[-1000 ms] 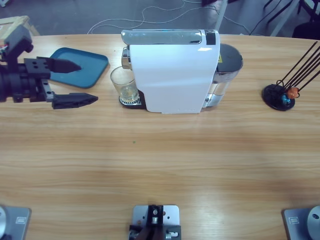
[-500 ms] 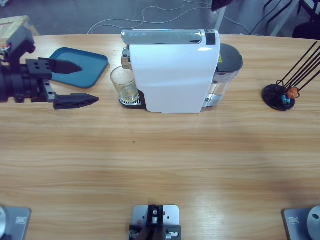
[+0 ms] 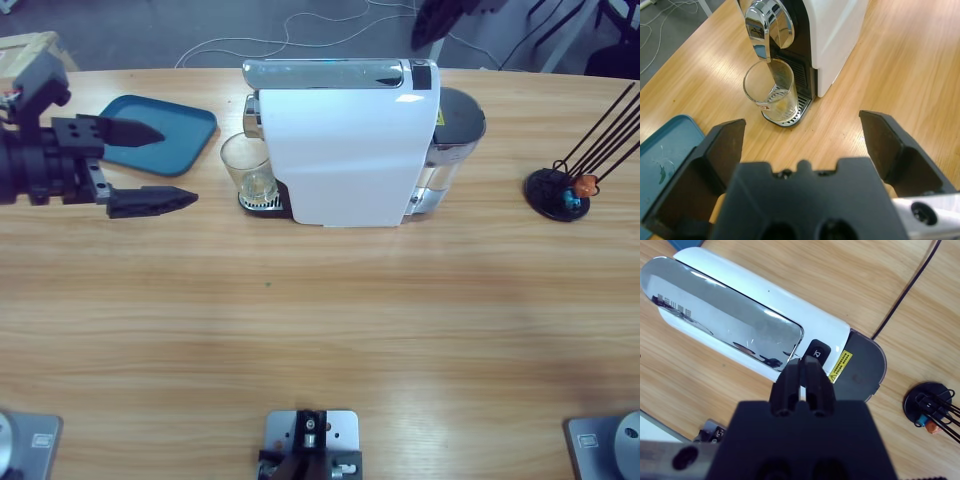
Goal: Pour coffee
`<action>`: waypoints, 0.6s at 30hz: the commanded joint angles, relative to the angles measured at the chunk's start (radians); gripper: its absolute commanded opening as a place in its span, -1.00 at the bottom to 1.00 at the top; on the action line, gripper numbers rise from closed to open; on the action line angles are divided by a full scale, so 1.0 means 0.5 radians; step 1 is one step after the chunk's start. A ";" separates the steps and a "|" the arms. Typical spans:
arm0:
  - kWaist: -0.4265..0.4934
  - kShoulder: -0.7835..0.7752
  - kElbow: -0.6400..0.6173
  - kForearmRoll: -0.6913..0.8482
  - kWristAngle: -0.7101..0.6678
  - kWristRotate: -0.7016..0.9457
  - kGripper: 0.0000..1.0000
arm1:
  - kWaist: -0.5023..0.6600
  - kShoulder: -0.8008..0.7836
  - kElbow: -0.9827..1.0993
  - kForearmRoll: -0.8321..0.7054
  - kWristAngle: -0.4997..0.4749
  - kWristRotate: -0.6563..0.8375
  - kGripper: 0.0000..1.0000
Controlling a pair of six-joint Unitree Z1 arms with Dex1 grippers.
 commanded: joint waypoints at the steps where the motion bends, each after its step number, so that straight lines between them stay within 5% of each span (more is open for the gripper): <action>1: -0.028 0.091 0.066 -0.028 0.002 -0.029 0.96 | -0.009 0.129 0.137 -0.002 -0.027 -0.009 -1.00; 18: -0.028 0.142 0.066 -0.055 -0.001 -0.029 0.96 | -0.051 0.146 0.015 -0.022 -0.048 -0.015 -1.00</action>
